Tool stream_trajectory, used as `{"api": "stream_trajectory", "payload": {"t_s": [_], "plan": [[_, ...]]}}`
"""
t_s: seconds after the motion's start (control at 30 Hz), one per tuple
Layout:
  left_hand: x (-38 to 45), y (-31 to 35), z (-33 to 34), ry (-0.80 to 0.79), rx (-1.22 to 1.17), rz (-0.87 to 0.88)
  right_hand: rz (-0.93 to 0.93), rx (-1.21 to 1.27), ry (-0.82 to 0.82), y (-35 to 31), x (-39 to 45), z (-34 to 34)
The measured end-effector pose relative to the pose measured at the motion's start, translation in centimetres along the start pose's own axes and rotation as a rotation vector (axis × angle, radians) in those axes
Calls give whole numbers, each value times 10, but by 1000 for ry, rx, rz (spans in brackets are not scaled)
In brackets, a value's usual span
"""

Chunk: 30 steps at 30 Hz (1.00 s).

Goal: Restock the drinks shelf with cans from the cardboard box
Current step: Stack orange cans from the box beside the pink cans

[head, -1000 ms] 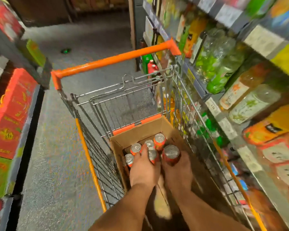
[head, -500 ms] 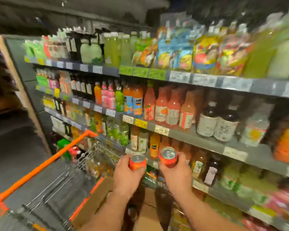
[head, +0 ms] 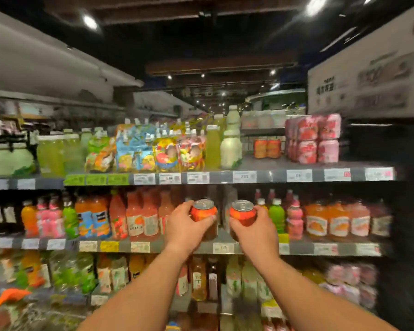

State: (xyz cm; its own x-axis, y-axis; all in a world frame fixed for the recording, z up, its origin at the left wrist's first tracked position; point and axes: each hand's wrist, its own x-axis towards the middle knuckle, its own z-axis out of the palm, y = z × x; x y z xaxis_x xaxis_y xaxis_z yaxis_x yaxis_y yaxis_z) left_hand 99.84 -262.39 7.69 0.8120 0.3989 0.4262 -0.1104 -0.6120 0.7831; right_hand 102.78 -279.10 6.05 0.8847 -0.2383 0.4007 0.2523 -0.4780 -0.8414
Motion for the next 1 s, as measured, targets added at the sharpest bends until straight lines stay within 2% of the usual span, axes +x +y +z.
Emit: {"api": "stream_trajectory", "payload": {"t_s": [0.3,0.5,0.77,1.0], "plan": [[31,108,46,-5,-126,164,-119,19,48,-17,81,-102],[76,189,93,22,-206,117,-149,-23,69,-30,165,-140],[200,255,142,35,-98,19,-85,-137,7,-56,286,-107],[330,257,199,2,-11,-14,-49,-184,48,-49,390,-55]]}}
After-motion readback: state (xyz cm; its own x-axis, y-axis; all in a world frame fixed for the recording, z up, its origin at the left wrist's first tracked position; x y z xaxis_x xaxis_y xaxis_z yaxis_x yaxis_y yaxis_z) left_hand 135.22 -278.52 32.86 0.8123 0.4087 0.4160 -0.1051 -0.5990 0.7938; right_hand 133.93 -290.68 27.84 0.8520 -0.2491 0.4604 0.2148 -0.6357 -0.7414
